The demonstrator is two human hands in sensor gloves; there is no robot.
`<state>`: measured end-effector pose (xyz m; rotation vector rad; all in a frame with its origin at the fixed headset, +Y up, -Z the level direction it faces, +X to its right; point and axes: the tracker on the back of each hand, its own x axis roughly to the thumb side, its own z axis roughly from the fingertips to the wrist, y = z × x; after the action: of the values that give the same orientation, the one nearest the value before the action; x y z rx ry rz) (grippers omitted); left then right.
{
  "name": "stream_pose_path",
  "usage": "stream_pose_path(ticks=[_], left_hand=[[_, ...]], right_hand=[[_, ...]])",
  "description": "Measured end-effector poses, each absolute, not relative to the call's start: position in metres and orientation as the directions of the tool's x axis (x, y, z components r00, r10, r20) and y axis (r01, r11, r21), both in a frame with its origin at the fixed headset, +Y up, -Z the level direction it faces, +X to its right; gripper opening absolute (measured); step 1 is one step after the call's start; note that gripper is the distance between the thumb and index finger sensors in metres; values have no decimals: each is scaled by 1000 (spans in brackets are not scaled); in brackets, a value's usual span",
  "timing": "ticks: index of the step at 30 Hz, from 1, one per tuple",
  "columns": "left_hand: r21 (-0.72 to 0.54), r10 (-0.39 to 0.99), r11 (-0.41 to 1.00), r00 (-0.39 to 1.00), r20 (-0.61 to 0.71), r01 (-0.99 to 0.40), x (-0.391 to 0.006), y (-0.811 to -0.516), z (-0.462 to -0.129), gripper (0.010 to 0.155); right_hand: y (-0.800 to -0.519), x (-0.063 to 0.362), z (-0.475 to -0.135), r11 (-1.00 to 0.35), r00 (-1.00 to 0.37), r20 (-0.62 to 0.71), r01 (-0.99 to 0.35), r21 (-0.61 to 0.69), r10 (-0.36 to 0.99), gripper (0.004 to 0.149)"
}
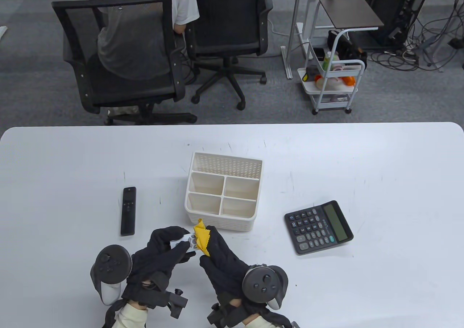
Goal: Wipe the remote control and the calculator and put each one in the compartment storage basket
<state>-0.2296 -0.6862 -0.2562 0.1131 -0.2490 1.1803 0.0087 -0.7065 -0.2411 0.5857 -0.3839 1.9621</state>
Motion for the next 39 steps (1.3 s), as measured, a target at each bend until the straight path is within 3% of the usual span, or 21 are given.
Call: stream_pose_path(ticks=[5, 11, 15, 19, 24, 29, 31, 39], left_hand=[[3, 908, 354, 344, 238, -935, -229, -687, -256, 43], [55, 783, 520, 502, 367, -852, -223, -675, -251, 42], [-52, 748, 564, 483, 456, -824, -210, -674, -252, 41], [52, 658, 644, 587, 471, -763, -205, -669, -252, 42], [206, 528, 716, 711, 465, -667, -200, -659, -258, 44], [329, 363, 790, 828, 427, -516, -195, -644, -287, 46], [394, 217, 841, 897, 384, -372, -188, -638, -313, 45], [354, 8, 928, 958, 285, -113, -168, -647, -381, 44]], right_hand=[[-706, 8, -241, -430, -365, 561, -903, -18, 743, 57], [-710, 13, -246, -230, -189, 476, -973, 27, 859, 57], [-712, 22, -252, -122, -90, 419, -991, 52, 904, 56], [-718, 27, -258, -99, -57, 344, -989, 106, 937, 56], [-721, 32, -262, -100, -77, 317, -993, 58, 945, 56], [-717, 45, -264, -59, -45, 318, -998, 33, 947, 55], [-716, 55, -266, -41, -43, 311, -999, -12, 950, 54], [-719, 80, -276, 20, 1, 257, -997, -71, 966, 54]])
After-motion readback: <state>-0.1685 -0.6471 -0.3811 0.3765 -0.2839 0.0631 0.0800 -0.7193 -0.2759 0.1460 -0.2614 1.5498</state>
